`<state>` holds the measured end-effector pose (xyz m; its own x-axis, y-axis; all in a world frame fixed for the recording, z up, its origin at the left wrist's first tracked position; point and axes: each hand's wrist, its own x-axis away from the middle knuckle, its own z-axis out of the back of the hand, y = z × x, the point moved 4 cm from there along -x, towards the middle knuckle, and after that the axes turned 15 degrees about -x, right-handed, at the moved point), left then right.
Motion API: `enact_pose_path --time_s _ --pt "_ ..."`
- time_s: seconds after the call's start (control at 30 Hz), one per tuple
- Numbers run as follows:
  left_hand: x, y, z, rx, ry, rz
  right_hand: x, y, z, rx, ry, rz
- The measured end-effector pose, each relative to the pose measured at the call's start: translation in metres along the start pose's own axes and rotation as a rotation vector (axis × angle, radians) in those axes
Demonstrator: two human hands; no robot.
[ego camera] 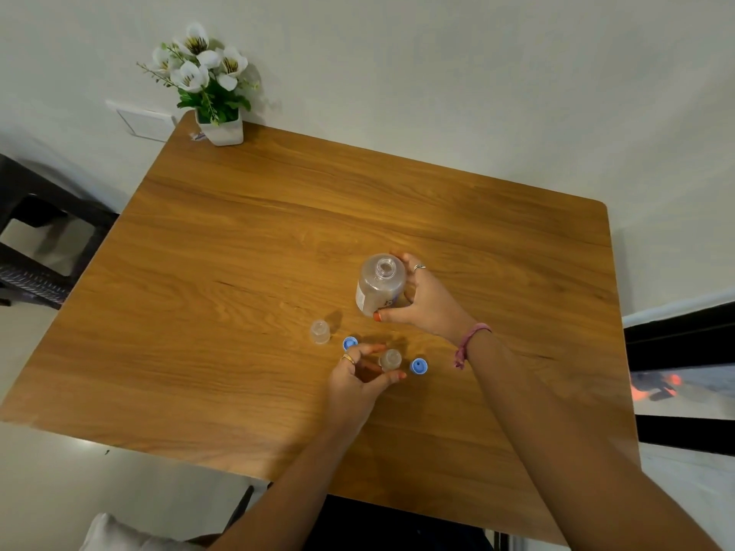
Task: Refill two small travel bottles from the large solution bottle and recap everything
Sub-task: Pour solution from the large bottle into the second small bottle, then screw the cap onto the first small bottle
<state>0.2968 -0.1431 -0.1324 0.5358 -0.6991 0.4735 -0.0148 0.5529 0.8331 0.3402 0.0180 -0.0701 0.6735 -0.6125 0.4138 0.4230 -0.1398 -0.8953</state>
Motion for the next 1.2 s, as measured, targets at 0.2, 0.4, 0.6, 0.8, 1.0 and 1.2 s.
enact_pose_path --time_s 0.2,0.4,0.6,0.8,1.0,1.2 --pt "0.001 0.002 0.007 -0.083 -0.005 -0.101 0.017 -0.010 0.009 0.020 0.062 0.027" --pt "0.016 -0.006 0.025 -0.173 -0.003 -0.148 0.052 -0.048 0.008 0.072 0.249 0.096" --pt "0.026 -0.017 0.069 -0.202 -0.022 -0.144 0.070 -0.079 -0.024 0.362 0.237 0.213" --pt "0.001 -0.007 0.118 -0.279 0.104 -0.179 0.039 -0.064 -0.074 0.938 0.024 0.115" --pt "-0.036 0.015 0.124 -0.358 -0.034 -0.265 0.016 -0.048 -0.107 1.254 -0.120 -0.094" --pt "-0.055 0.019 0.114 -0.470 -0.245 -0.248 0.005 -0.033 -0.119 1.282 -0.099 -0.182"
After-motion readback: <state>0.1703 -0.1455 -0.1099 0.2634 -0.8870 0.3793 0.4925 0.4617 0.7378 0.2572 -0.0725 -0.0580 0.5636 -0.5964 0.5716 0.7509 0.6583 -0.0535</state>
